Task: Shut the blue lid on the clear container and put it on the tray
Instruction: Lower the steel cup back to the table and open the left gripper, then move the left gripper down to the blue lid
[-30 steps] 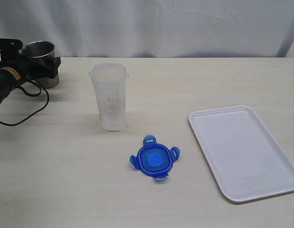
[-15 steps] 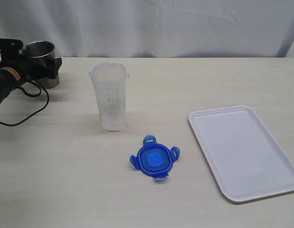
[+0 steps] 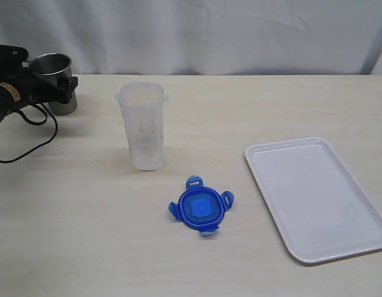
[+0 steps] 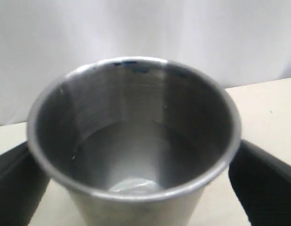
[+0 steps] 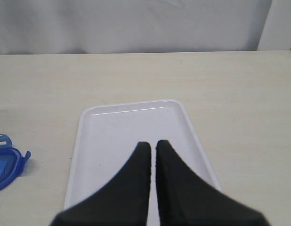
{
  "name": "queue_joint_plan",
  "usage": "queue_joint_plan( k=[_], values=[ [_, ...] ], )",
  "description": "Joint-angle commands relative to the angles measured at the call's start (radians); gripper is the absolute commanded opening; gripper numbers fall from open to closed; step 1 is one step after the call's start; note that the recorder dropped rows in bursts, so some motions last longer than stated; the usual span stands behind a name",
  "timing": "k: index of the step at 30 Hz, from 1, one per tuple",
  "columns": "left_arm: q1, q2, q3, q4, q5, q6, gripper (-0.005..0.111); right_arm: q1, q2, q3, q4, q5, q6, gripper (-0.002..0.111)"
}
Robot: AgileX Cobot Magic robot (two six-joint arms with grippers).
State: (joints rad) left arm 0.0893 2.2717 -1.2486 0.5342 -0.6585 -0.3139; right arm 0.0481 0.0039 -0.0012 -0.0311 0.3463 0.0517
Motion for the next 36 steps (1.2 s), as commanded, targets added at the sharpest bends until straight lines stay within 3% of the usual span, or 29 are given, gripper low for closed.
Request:
queue_joint_plan(
  k=[1, 12, 22, 31, 36],
  values=[
    [0.017, -0.055, 0.046, 0.004, -0.004, 0.002, 0.105, 0.001, -0.004, 0.001, 0.000, -0.002, 0.001, 0.004],
    [0.017, -0.187, 0.204, 0.005, -0.015, 0.002, 0.105, 0.001, -0.004, 0.001, 0.000, -0.002, 0.001, 0.004],
    [0.017, -0.479, 0.418, 0.005, -0.011, -0.015, 0.105, 0.001, -0.004, 0.001, 0.000, -0.002, 0.001, 0.004],
    [0.015, -0.755, 0.582, 0.011, 0.063, -0.220, 0.105, 0.001, -0.004, 0.001, 0.000, -0.002, 0.001, 0.004],
    [0.015, -0.888, 0.626, 0.213, 0.280, -0.453, 0.105, 0.001, -0.004, 0.001, 0.000, -0.002, 0.001, 0.004]
  ],
)
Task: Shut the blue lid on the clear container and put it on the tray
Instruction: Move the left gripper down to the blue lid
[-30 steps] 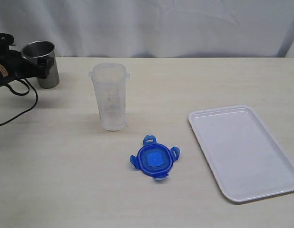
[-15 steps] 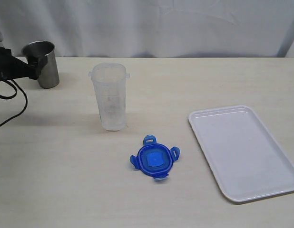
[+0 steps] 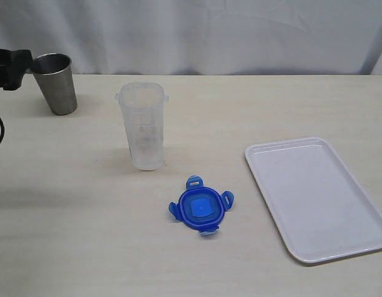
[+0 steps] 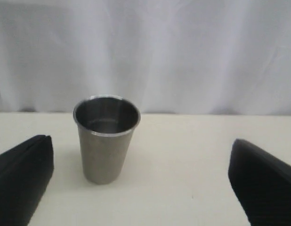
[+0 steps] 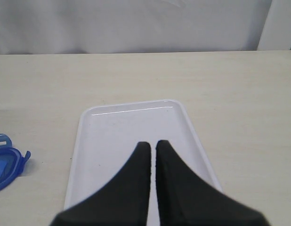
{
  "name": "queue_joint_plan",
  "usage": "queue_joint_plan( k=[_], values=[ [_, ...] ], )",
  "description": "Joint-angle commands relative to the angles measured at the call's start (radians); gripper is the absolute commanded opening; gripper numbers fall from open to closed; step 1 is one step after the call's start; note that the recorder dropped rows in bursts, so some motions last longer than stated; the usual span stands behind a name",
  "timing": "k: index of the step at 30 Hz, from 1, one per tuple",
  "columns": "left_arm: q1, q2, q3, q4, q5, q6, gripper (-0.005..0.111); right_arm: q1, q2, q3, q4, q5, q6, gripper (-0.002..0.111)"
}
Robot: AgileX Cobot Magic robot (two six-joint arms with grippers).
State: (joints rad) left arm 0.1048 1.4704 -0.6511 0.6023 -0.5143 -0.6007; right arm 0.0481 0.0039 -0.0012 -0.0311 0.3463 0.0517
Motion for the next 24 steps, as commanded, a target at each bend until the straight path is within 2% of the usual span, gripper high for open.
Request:
queue_joint_plan(
  k=[1, 5, 8, 11, 15, 16, 17, 18, 19, 20, 21, 22, 24],
  values=[
    [0.000, -0.103, 0.034, 0.190, 0.154, -0.209, 0.105, 0.001, -0.004, 0.001, 0.000, -0.002, 0.001, 0.004],
    [-0.032, -0.177, 0.059, 0.416, 0.240, -0.480, 0.105, 0.001, -0.004, 0.001, 0.000, -0.002, 0.001, 0.004],
    [-0.100, -0.226, 0.069, 0.483, 0.313, -0.558, 0.105, 0.001, -0.004, 0.001, 0.000, -0.002, 0.001, 0.004],
    [-0.223, -0.272, 0.069, 0.511, 0.435, -0.648, 0.105, 0.001, -0.004, 0.001, 0.000, -0.002, 0.001, 0.004],
    [-0.381, -0.310, 0.069, 0.489, 0.573, -0.690, 0.105, 0.001, -0.004, 0.001, 0.000, -0.002, 0.001, 0.004],
    [-0.419, -0.311, 0.069, 0.460, 0.606, -0.690, 0.105, 0.001, -0.004, 0.001, 0.000, -0.002, 0.001, 0.004],
    [-0.495, -0.312, 0.069, 0.390, 0.664, -0.690, 0.105, 0.001, -0.004, 0.001, 0.000, -0.002, 0.001, 0.004],
    [-0.524, -0.312, 0.069, 0.373, 0.685, -0.690, 0.105, 0.001, -0.004, 0.001, 0.000, -0.002, 0.001, 0.004],
    [-0.586, -0.312, 0.068, 0.356, 0.720, -0.690, 0.103, 0.001, -0.004, 0.001, 0.000, -0.002, 0.001, 0.004],
    [-0.631, -0.312, 0.068, 0.343, 0.746, -0.690, 0.096, 0.001, -0.004, 0.001, 0.000, -0.002, 0.001, 0.004],
    [-0.649, -0.312, 0.068, 0.329, 0.758, -0.685, 0.089, 0.001, -0.004, 0.001, 0.000, -0.002, 0.001, 0.004],
    [-0.672, -0.312, 0.068, 0.329, 0.764, -0.674, 0.075, 0.001, -0.004, 0.001, 0.000, -0.002, 0.001, 0.004],
    [-0.694, -0.312, 0.068, 0.329, 0.717, -0.648, 0.060, 0.001, -0.004, 0.001, 0.000, -0.002, 0.001, 0.004]
  ],
)
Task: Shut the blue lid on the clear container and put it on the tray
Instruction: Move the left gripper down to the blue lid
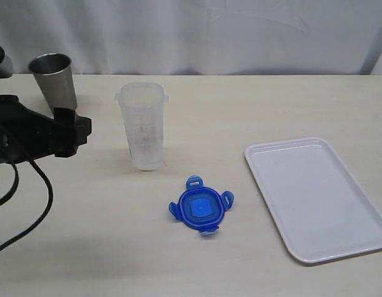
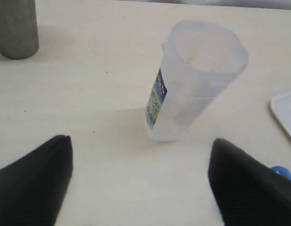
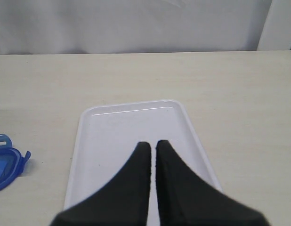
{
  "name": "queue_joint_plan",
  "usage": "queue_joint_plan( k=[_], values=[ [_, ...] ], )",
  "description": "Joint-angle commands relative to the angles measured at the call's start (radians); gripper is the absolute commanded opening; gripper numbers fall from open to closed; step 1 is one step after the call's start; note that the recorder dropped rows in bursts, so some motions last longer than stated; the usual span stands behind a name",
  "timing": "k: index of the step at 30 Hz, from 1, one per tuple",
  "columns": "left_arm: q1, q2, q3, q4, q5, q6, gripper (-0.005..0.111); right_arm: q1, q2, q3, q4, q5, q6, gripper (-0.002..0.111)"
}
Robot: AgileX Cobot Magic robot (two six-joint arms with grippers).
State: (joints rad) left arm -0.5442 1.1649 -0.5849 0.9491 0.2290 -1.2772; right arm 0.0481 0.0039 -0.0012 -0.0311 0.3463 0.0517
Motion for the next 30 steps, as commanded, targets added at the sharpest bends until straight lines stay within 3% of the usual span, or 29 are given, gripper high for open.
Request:
queue_joint_plan(
  k=[1, 3, 7, 10, 13, 17, 22, 28, 30],
  values=[
    [-0.053, -0.007, 0.001, -0.020, -0.077, 0.029, 0.055, 0.001, -0.004, 0.001, 0.000, -0.002, 0.001, 0.004],
    [-0.079, -0.003, 0.001, -0.027, -0.167, 0.023, 0.054, 0.001, -0.004, 0.001, 0.000, -0.002, 0.001, 0.004],
    [-0.154, 0.047, 0.001, -0.019, -0.114, 0.067, 0.054, 0.001, -0.004, 0.001, 0.000, -0.002, 0.001, 0.004],
    [-0.226, 0.107, -0.031, -0.019, 0.089, 0.209, 0.054, 0.001, -0.004, 0.001, 0.000, -0.002, 0.001, 0.004],
    [-0.270, 0.160, -0.113, -0.019, 0.422, 0.283, 0.054, 0.001, -0.004, 0.001, 0.000, -0.002, 0.001, 0.004],
    [-0.268, 0.183, -0.200, -0.100, 0.584, 0.290, 0.054, 0.001, -0.004, 0.001, 0.000, -0.002, 0.001, 0.004],
    [-0.268, 0.184, -0.260, -0.349, 0.540, 0.286, 0.054, 0.001, -0.004, 0.001, 0.000, -0.002, 0.001, 0.004],
    [-0.268, 0.184, -0.255, -0.461, 0.559, 0.276, 0.054, 0.001, -0.004, 0.001, 0.000, -0.002, 0.001, 0.004],
    [-0.268, 0.184, -0.234, -0.552, 0.479, 0.276, 0.054, 0.001, -0.004, 0.001, 0.000, -0.002, 0.001, 0.004]
  ],
)
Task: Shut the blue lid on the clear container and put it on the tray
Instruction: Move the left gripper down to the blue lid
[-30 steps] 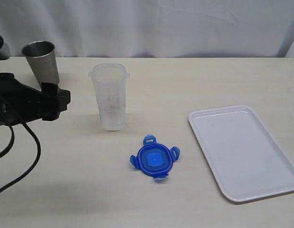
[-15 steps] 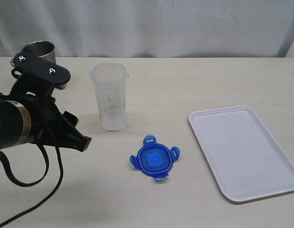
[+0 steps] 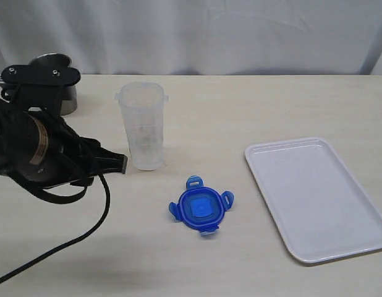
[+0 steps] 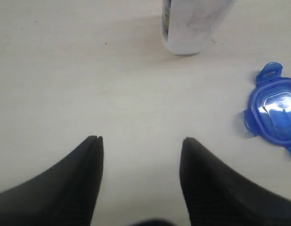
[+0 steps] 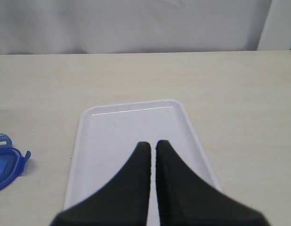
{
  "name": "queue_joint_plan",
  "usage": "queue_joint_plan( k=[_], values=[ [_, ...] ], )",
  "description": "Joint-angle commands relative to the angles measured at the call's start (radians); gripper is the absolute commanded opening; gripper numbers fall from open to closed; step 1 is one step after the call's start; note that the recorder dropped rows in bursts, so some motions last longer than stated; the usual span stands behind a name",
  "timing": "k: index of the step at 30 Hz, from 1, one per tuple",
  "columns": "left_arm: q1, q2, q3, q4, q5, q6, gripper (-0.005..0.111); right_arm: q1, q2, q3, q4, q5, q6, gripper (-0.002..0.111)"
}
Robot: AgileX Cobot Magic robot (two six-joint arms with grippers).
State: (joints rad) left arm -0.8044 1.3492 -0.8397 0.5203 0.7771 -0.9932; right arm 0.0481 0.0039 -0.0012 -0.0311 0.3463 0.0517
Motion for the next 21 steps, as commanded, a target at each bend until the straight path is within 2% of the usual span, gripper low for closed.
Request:
queue_joint_plan(
  k=[1, 3, 9, 13, 14, 17, 21],
  values=[
    [-0.010, 0.000, 0.040, -0.174, -0.146, 0.006, 0.054, 0.001, -0.004, 0.001, 0.000, -0.002, 0.001, 0.004],
    [-0.010, 0.018, 0.105, -0.324, -0.364, 0.089, 0.054, 0.001, -0.004, 0.001, 0.000, -0.002, 0.001, 0.004],
    [-0.010, 0.204, 0.117, -0.414, -0.475, 0.162, 0.054, 0.001, -0.004, 0.001, 0.000, -0.002, 0.001, 0.004],
    [-0.010, 0.347, 0.115, -0.431, -0.695, 0.168, 0.054, 0.001, -0.004, 0.001, 0.000, -0.002, 0.001, 0.004],
    [-0.010, 0.372, 0.106, -0.431, -0.720, 0.163, 0.054, 0.001, -0.004, 0.001, 0.000, -0.002, 0.001, 0.004],
    [-0.010, 0.485, 0.015, -0.429, -0.679, 0.160, 0.054, 0.001, -0.004, 0.001, 0.000, -0.002, 0.001, 0.004],
    [-0.010, 0.522, -0.047, -0.431, -0.677, 0.158, 0.054, 0.001, -0.004, 0.001, 0.000, -0.002, 0.001, 0.004]
  ],
)
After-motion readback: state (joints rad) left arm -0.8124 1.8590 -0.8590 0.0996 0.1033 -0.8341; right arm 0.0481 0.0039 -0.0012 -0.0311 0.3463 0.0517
